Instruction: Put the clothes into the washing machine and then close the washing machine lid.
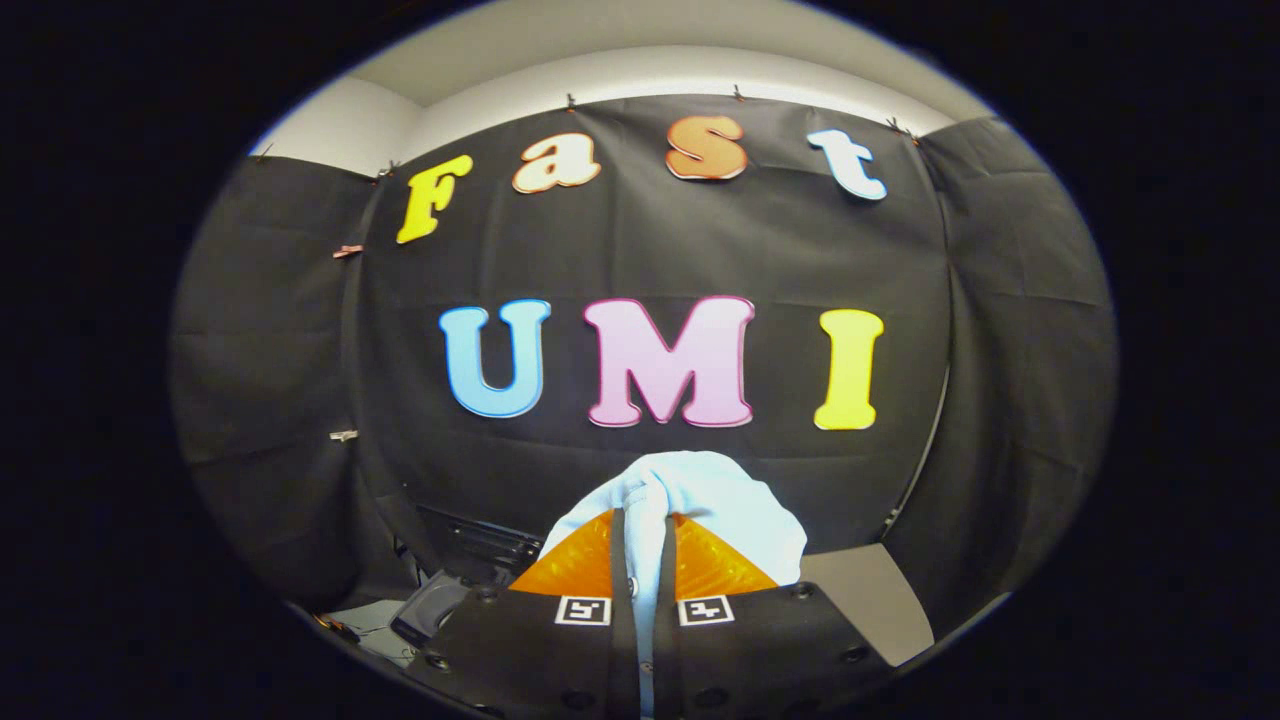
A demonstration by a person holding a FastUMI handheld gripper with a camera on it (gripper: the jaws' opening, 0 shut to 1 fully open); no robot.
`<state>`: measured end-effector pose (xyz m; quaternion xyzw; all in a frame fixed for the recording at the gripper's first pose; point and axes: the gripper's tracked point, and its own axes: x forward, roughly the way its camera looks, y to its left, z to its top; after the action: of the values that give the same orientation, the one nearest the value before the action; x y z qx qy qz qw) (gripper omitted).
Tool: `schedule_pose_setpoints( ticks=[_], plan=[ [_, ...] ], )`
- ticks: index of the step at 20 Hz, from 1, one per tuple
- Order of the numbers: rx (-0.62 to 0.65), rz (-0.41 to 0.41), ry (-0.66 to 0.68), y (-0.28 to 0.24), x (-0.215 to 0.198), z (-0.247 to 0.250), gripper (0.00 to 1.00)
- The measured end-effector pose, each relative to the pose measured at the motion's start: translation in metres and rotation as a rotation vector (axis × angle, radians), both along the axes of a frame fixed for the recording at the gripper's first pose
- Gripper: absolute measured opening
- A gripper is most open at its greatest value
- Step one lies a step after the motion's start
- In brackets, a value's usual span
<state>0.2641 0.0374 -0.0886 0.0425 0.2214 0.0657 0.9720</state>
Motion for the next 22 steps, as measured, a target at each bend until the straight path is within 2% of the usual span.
schedule_pose_setpoints(
  ticks=[3, 8, 15, 22],
  plan=[
    [0.02, 0.103, -0.015, 0.052, 0.002, 0.002, 0.1],
    [0.136, 0.283, 0.04, 0.141, -0.003, -0.018, 0.1],
    [0.216, 0.438, 0.178, 0.227, 0.001, -0.092, 0.1],
    [0.215, 0.562, 0.368, 0.279, -0.01, -0.203, 0.1]
  ],
)
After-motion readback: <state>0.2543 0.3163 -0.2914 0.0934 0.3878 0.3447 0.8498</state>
